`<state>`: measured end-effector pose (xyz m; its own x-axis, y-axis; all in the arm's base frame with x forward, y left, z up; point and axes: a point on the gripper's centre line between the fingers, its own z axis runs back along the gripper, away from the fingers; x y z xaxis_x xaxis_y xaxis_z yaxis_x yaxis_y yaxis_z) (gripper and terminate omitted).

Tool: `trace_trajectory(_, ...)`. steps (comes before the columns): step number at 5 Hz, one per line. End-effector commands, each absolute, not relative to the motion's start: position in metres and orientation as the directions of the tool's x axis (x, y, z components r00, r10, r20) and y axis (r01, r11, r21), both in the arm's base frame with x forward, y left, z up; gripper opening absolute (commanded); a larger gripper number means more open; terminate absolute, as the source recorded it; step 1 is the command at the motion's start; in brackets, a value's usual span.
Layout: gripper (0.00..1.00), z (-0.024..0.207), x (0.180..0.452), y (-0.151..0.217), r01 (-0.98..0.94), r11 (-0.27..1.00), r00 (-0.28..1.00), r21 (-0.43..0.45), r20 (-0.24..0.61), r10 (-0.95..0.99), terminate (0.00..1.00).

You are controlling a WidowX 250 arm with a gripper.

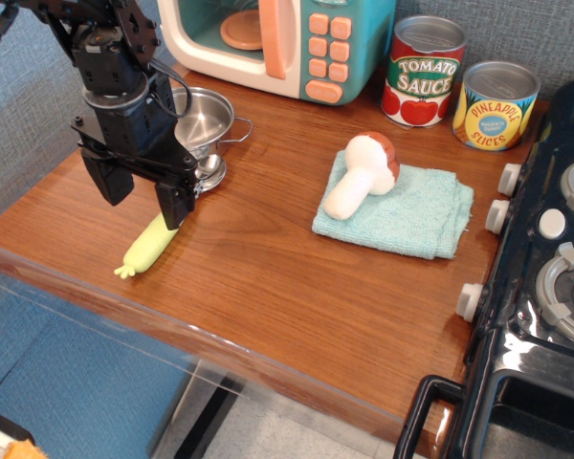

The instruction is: Pick up the pot and put it to the right of the spoon.

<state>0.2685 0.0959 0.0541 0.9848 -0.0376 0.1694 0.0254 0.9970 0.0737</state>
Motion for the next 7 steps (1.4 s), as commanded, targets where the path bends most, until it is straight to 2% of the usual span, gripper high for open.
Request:
trace_trajectory(1,1.0,0.054,0.268,0.096,0.025,0.997,0.985,0.074,0.169,-0.038,0.0)
trace_trajectory(4,1.0,0.062,0.329,0.084,0.044,0.997,0.977,0.059,0.205,-0.055,0.0)
trace_trajectory(6,1.0,0.09,0.368,0.08,0.066,0.995,0.962,0.075,0.258,-0.083,0.0)
trace_trajectory(7,1.0,0.076,0.385,0.089,0.023,0.997,0.977,0.069,0.212,-0.038,0.0)
